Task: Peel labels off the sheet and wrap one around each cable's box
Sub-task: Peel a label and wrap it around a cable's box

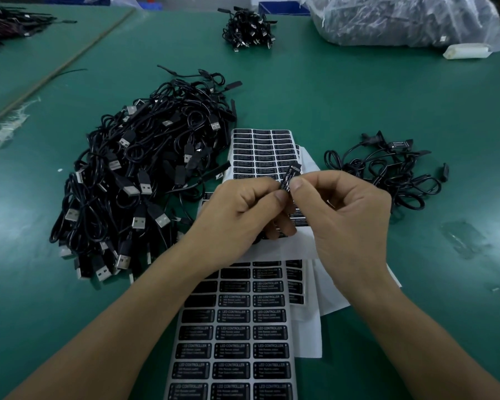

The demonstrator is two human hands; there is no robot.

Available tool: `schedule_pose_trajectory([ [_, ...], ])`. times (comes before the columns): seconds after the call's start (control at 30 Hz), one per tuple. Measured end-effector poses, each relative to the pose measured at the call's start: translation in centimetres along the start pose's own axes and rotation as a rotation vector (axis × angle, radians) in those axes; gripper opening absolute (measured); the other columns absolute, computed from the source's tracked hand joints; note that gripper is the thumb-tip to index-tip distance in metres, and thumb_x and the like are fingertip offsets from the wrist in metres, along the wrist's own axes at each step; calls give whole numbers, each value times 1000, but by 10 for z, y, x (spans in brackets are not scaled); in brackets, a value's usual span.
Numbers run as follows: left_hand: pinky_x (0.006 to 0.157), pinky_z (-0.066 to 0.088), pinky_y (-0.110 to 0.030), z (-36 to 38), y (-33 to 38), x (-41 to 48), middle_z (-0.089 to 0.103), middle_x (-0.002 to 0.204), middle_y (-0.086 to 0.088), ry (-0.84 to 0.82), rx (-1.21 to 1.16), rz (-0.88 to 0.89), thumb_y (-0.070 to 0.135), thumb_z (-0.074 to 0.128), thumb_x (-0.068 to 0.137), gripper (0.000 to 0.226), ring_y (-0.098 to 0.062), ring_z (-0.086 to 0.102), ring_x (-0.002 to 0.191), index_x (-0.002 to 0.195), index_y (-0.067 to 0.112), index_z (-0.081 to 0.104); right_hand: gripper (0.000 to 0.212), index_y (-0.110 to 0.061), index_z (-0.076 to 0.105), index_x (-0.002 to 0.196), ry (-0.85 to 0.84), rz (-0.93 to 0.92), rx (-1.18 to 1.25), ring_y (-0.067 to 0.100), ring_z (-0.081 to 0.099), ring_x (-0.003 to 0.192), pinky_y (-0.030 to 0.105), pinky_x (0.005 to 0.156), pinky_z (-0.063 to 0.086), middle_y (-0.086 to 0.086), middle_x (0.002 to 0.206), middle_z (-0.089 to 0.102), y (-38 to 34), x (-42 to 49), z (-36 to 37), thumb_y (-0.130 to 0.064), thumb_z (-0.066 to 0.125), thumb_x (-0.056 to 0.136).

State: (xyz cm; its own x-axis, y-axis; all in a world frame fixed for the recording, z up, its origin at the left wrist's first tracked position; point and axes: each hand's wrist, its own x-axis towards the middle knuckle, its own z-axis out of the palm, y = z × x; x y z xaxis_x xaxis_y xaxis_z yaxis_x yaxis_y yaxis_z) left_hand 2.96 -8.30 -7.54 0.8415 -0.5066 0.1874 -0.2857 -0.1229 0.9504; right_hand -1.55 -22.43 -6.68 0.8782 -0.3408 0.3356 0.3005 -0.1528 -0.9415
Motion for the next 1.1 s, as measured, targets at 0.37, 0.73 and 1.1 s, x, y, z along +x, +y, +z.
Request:
schedule_pose_trajectory([
  [0.37,62,49,-25,1,-1,1,70,68,0,14,19,12,21,49,100,32,-15,66,63,80,4,69,13,-20,70,80,38,-47,-71,7,66,57,15,56,52,-7,69,71,0,-3,-1,-11,79,82],
  [0.73,62,50,-24,1,-5,0,71,68,4,-4,87,11,28,52,99,29,-10,65,63,86,11,72,9,-22,72,95,-41,-7,11,12,68,68,25,65,58,-5,76,72,10,2,-2,-20,76,86],
  [1.1,48,47,-42,-1,10,-1,59,60,0,365,351,313,35,49,101,35,-21,58,53,75,15,60,33,-20,70,118,-176,4,101,3,65,80,15,69,50,-8,92,75,5,0,-3,-38,55,95],
])
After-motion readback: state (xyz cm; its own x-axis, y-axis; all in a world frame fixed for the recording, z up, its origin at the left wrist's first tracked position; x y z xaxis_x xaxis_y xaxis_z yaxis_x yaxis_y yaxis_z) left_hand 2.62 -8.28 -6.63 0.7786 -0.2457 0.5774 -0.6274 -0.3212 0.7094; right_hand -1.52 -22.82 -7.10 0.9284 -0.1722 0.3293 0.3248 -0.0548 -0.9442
